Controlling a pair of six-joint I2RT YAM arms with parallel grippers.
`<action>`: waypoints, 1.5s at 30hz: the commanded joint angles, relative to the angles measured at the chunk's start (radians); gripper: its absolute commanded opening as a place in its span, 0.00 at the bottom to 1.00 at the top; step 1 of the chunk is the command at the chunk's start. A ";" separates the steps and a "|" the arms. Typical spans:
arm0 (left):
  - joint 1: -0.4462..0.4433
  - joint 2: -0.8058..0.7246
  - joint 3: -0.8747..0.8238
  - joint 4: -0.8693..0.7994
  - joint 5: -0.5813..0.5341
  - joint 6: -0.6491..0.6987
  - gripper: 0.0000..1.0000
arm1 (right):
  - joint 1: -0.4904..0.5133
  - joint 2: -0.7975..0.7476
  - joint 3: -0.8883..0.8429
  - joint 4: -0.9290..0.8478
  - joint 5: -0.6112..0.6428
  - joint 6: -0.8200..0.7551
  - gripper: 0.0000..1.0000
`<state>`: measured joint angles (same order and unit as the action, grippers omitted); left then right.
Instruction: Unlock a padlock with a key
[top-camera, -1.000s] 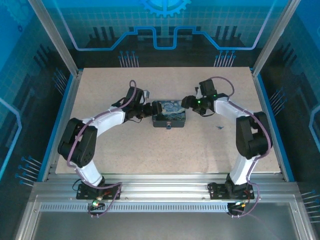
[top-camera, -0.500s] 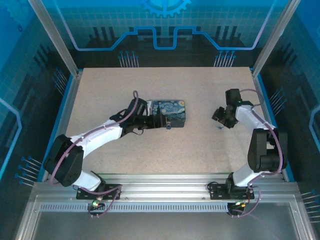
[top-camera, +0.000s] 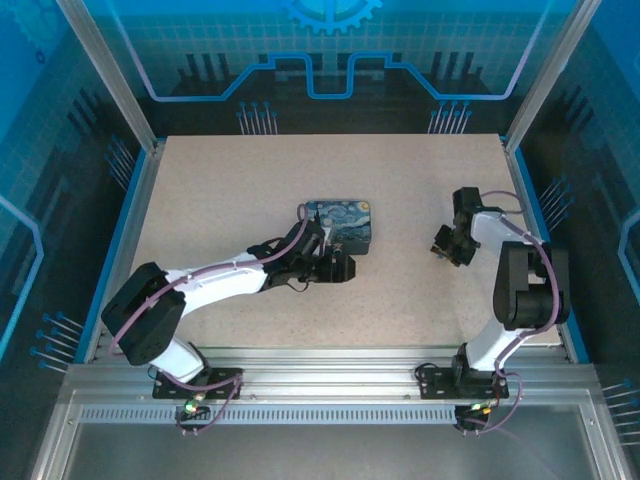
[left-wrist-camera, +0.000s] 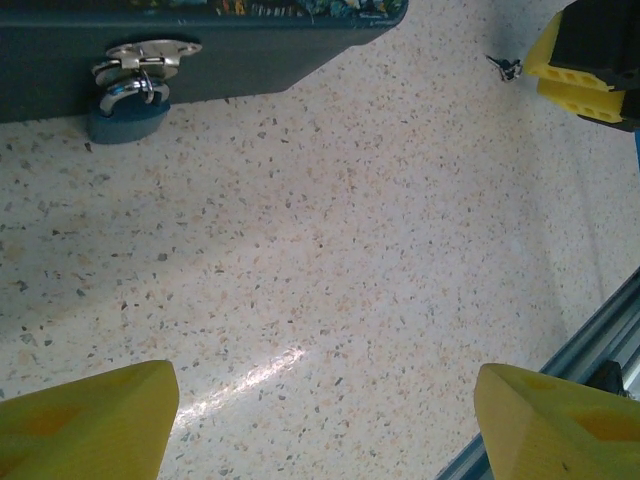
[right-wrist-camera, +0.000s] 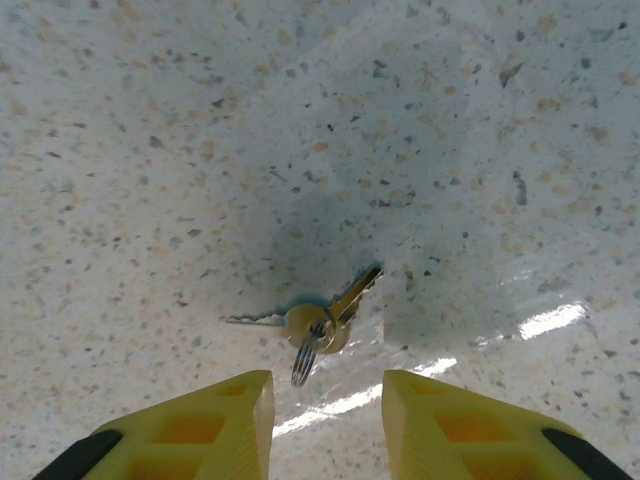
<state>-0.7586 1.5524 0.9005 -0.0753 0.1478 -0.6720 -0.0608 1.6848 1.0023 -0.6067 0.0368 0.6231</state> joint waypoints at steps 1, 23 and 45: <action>-0.009 0.006 0.009 0.016 -0.019 -0.015 0.79 | -0.019 0.030 0.012 0.013 -0.021 0.003 0.34; -0.009 0.020 -0.020 0.058 -0.004 -0.046 0.78 | -0.044 0.064 0.010 0.077 -0.063 0.004 0.32; -0.010 0.015 -0.039 0.077 -0.004 -0.065 0.78 | -0.070 0.063 0.016 0.089 -0.095 -0.024 0.06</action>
<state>-0.7586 1.5593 0.8730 -0.0162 0.1459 -0.7208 -0.1127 1.7458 1.0168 -0.5179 -0.0380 0.6117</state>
